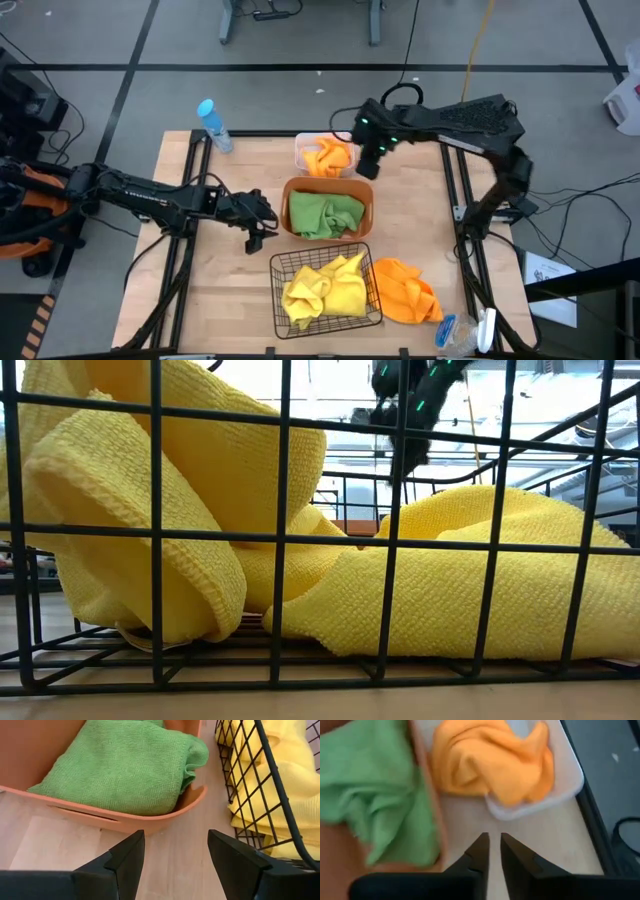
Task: Sort microfiber towel by color & place in baskets
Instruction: Put the orange towel into the white bin
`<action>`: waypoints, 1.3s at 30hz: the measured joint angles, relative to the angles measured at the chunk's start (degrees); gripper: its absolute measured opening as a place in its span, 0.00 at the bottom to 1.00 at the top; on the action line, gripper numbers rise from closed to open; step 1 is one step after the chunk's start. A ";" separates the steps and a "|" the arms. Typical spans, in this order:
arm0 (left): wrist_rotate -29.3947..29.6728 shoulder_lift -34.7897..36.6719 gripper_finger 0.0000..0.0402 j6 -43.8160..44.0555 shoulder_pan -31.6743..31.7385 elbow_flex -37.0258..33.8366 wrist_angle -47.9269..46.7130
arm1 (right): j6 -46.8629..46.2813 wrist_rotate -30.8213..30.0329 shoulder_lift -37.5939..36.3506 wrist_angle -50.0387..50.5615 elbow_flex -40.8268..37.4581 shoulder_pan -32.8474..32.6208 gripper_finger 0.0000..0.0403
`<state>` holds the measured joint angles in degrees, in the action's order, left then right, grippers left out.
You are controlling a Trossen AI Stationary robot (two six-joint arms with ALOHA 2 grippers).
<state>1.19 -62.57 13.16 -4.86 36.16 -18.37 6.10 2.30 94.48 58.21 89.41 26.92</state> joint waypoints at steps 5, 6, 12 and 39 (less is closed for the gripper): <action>1.50 -0.02 0.56 0.01 -2.80 0.00 1.17 | -12.68 -5.44 -8.71 10.10 -0.52 -8.92 0.25; 1.88 -0.02 0.56 -0.01 -3.46 0.00 1.73 | -15.49 -6.73 -10.09 11.80 -1.06 -11.66 0.27; 2.79 -0.04 0.56 0.02 -6.91 0.00 4.00 | -34.48 -14.61 -17.11 16.96 -9.67 -30.79 0.41; 7.69 -0.04 0.56 4.60 -8.79 0.00 7.58 | -65.63 -12.29 -16.54 -11.45 -44.38 -55.17 0.74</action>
<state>8.88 -62.61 17.76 -13.65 36.16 -10.79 -59.53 -9.99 77.95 46.76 45.03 -28.25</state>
